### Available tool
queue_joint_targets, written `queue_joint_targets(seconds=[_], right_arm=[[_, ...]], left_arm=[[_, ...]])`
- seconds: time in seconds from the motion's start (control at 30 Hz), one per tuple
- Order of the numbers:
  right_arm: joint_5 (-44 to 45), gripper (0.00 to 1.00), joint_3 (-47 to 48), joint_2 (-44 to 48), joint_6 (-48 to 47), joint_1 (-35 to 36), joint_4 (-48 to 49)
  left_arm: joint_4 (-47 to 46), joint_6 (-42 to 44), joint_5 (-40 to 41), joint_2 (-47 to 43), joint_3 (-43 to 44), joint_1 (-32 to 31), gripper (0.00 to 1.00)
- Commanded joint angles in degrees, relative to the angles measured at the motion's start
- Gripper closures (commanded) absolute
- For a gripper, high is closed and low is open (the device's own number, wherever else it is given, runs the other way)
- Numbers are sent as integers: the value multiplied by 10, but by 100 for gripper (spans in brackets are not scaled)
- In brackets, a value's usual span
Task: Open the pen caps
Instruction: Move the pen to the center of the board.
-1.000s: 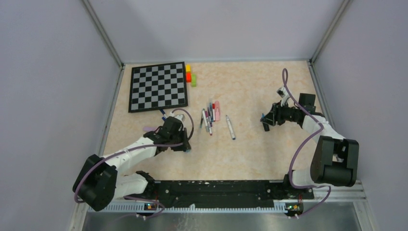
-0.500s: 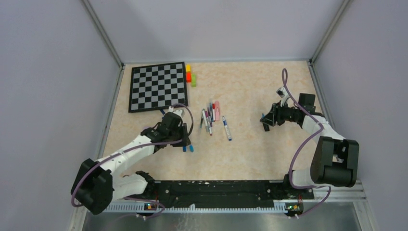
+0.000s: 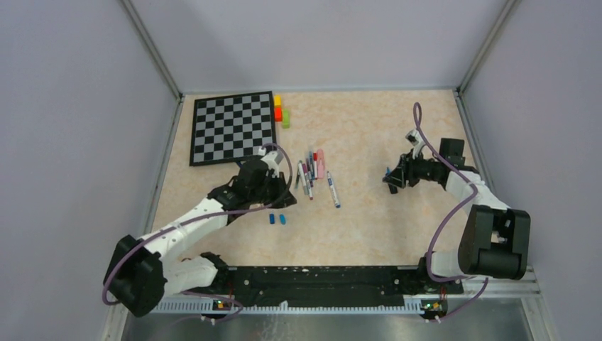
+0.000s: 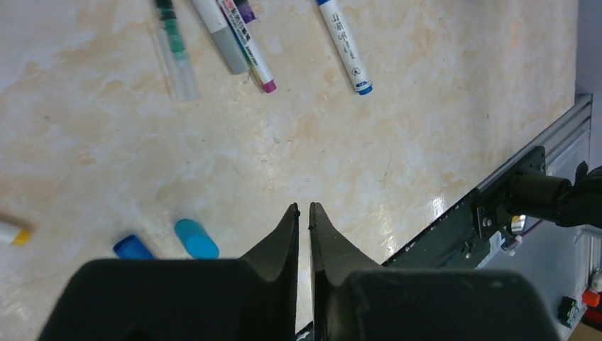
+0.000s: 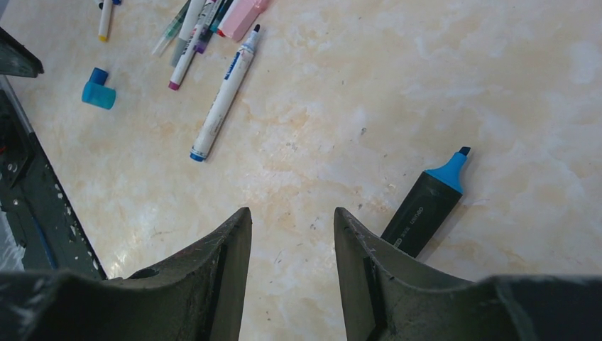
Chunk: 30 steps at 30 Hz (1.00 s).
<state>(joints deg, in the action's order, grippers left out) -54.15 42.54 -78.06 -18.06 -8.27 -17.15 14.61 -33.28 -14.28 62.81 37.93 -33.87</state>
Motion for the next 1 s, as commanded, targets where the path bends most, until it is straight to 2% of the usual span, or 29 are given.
queue_joint_targets(seconds=[0.0, 0.23, 0.43, 0.7, 0.97], right_arm=[[-14, 55, 17, 16, -23, 9, -1], [-15, 55, 19, 18, -23, 11, -6], [-18, 55, 20, 25, -20, 11, -4], [-18, 55, 23, 29, -18, 11, -3], [-19, 55, 25, 36, -17, 11, -3]], left_arm=[[-81, -22, -26, 71, 27, -32, 90], [-76, -36, 1, 258, 144, -84, 99], [34, -71, 62, 402, 287, -100, 100], [75, -80, 98, 465, 364, -104, 100], [104, -64, 90, 526, 437, -104, 100]])
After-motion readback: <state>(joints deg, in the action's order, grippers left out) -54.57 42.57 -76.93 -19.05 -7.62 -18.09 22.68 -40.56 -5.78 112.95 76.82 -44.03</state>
